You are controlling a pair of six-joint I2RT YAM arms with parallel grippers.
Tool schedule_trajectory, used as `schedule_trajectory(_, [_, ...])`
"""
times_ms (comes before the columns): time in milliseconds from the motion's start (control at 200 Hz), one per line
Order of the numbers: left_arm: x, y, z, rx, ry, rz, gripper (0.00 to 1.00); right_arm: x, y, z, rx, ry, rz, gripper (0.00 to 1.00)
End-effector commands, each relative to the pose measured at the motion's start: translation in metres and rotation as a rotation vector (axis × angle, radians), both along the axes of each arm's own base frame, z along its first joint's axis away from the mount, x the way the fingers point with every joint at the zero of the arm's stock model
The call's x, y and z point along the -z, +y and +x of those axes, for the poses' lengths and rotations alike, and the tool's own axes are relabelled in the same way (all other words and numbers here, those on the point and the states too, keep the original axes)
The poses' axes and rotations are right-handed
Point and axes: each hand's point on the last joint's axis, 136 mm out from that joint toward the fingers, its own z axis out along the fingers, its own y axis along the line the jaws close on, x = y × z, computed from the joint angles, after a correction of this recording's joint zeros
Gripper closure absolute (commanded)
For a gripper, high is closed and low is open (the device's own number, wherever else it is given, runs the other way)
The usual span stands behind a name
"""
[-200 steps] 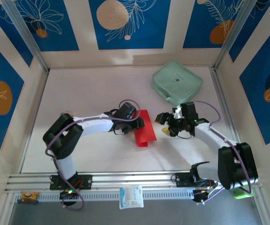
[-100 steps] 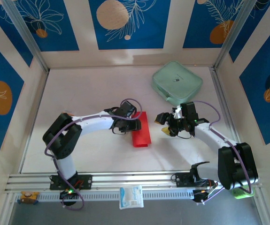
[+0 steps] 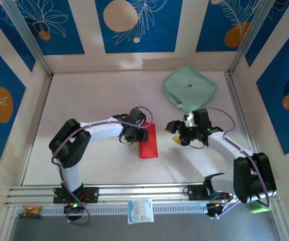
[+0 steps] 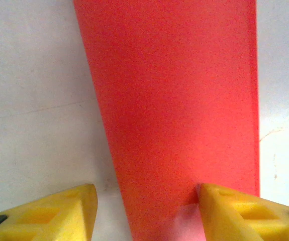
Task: Fold a paper plane with a square sheet of paper (pick it up from the middle)
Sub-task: First fold the square sheet of paper in half at the center of the table.
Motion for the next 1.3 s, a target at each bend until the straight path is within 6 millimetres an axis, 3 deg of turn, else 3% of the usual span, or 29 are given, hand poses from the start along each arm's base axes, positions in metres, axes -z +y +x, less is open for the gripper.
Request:
schedule_trajectory(0, [0.004,0.005,0.000,0.023,0.015,0.034,0.44,-0.001,0.004,-0.003,-0.013,0.015,0.016,0.21])
schedule_trajectory(685, [0.022,0.010,0.003,-0.034,0.044,0.075,0.41,0.002,0.005,-0.005,-0.017,0.017,0.008,0.21])
schedule_trajectory(1295, [0.033,0.004,0.002,0.058,0.066,0.102,0.39,0.004,0.005,-0.006,-0.013,0.024,0.008,0.22])
